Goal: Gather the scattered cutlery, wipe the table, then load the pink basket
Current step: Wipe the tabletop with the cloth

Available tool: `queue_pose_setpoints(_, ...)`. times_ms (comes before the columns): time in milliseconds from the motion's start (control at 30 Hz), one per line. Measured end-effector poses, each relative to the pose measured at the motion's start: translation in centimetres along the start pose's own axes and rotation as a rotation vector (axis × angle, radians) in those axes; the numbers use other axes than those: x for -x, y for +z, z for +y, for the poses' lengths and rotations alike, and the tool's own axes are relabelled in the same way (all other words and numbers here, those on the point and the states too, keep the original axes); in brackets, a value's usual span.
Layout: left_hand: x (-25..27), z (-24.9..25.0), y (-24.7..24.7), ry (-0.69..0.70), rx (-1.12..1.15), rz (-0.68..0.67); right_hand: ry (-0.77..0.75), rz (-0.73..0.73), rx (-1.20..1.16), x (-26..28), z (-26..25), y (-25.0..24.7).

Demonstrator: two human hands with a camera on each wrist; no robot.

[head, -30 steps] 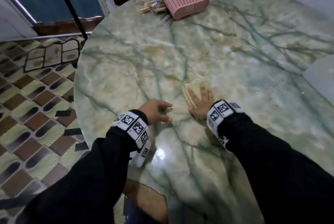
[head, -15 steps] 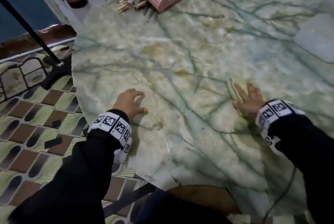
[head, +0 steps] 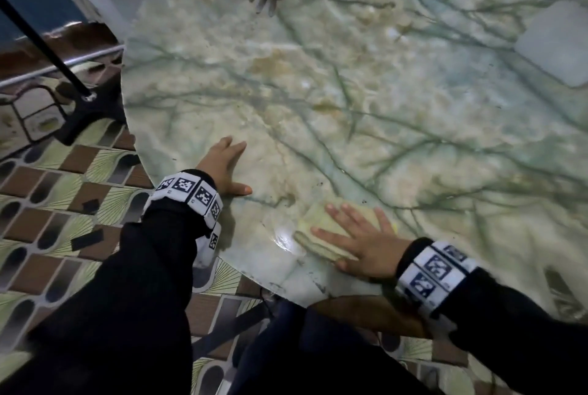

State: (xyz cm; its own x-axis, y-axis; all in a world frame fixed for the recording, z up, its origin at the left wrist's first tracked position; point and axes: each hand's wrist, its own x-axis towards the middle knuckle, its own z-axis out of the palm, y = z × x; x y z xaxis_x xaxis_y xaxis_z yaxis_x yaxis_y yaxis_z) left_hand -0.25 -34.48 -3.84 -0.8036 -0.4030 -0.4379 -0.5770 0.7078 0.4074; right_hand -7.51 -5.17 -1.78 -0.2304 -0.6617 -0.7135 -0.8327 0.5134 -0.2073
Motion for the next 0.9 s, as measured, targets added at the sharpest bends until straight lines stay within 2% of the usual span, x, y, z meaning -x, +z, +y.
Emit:
queue_pose_setpoints(67,0.0,0.0,0.1,0.003,0.02,0.01,0.162,0.044,-0.061,-0.2,4.4,-1.4)
queue_pose_setpoints(133,0.0,0.0,0.1,-0.001,0.031,0.016,0.367,0.19,-0.109,-1.7,8.2,-3.6)
queue_pose_setpoints(200,0.0,0.0,0.1,-0.015,0.04,0.008,0.47,0.296,-0.236,-4.4,9.6,-6.0)
queue_pose_setpoints(267,0.0,0.0,0.1,-0.023,0.05,-0.009,0.454,0.368,-0.281,-7.7,8.4,-7.8)
queue_pose_setpoints(333,-0.1,0.0,0.1,-0.022,0.06,-0.018,0.299,0.479,-0.157,-10.5,4.4,-8.1)
queue_pose_setpoints(400,-0.1,0.0,0.1,-0.018,0.068,-0.016,0.132,0.61,0.017,-10.8,-0.9,-6.7)
queue_pose_setpoints(467,0.0,-0.1,0.0,-0.003,0.07,-0.018,-0.009,0.38,0.069,-9.0,-5.1,-3.8)
queue_pose_setpoints(533,-0.1,-0.3,0.0,0.003,0.087,-0.016,-0.076,0.154,0.104,-6.0,-5.8,-1.4)
queue_pose_setpoints(600,-0.1,-0.5,0.0,0.002,0.094,-0.02,-0.105,0.075,0.115,-2.9,-4.0,-0.5)
queue_pose_setpoints(667,-0.2,-0.6,0.0,0.0,0.082,-0.023,-0.065,0.026,0.096,-1.4,-0.7,-0.9)
queue_pose_setpoints(733,-0.2,-0.7,0.1,0.007,0.061,-0.026,0.075,0.038,0.1,-1.8,2.8,-2.4)
queue_pose_setpoints(767,-0.3,-0.7,0.1,0.009,0.054,-0.03,0.151,0.089,0.092,-2.4,4.3,-3.4)
queue_pose_setpoints(900,-0.3,-0.8,0.1,-0.005,0.014,-0.053,0.374,0.263,-0.161,-6.9,7.8,-8.4)
